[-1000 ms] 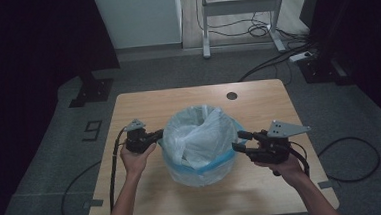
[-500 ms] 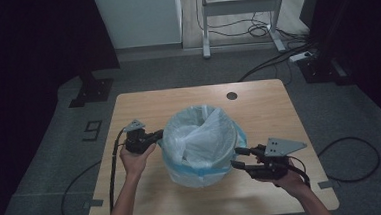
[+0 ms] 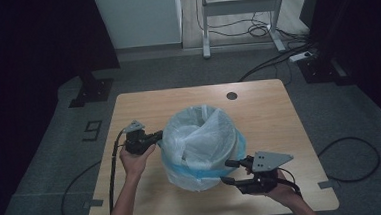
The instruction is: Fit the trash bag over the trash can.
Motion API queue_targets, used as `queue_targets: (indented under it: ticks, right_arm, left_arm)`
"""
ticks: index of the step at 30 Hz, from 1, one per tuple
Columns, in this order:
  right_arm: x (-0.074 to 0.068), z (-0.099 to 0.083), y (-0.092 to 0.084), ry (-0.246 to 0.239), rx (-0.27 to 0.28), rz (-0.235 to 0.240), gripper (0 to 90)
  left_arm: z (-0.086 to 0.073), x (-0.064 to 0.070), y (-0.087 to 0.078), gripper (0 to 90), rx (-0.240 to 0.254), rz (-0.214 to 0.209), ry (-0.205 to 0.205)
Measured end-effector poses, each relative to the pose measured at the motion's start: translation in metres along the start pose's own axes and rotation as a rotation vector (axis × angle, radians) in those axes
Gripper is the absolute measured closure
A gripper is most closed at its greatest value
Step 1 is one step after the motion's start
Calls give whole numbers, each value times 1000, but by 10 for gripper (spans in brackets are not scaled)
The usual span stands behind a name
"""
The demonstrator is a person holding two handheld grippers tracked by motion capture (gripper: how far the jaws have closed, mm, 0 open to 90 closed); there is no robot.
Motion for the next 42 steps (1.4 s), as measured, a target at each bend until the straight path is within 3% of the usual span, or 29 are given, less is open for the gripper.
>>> queue_targets:
  ticks: [2,5,8,13,19,23,25,27,29,32,34,37,42]
  right_arm:
    - [-1,-6,7,-13,-29,-15,509]
    - [-2,-17,19,-36,-84,-50,724]
    - [-1,-26,26,-22,-93,-30,859]
    - [7,-48,36,22,-148,-3,885]
    - [27,-75,47,79,-242,-29,885]
    - [38,-88,50,110,-265,-35,884]
    - [40,-89,50,117,-253,-43,852]
    - [39,-86,47,115,-219,-65,689]
    - [37,-79,40,121,-166,-89,537]
    - [33,-67,25,140,-55,-125,399]
    - [30,-62,16,144,3,-142,358]
    - [27,-55,5,148,78,-159,332]
    - [31,-51,-6,160,112,-195,321]
  left_arm:
    - [-1,-1,0,896,-1,1,0]
    - [-2,-2,0,895,-3,2,-2]
    - [-3,-3,0,896,-7,2,-3]
    - [-6,-3,1,896,-18,0,-9]
    - [-8,-3,2,896,-37,-3,-9]
    - [-10,-5,3,895,-49,-4,-14]
    - [-11,-5,2,890,-53,-6,-13]
    - [-11,-5,-1,839,-50,6,-1]
    - [-11,-6,-5,679,-31,48,12]
    - [-10,-7,-16,503,1,58,19]
    - [-11,-7,-23,416,15,68,26]
    - [-11,-7,-32,366,37,62,40]
    - [-7,-3,-47,341,65,57,70]
Point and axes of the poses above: each handheld gripper's, and its own axes: y roughly forward along the jaws, z roughly out of its top, x roughly to its right, the point moved 5 cm from there along y, roughly forward along the jaws, and after that the axes turned 3 degrees about -x, right-handed, at the moved point
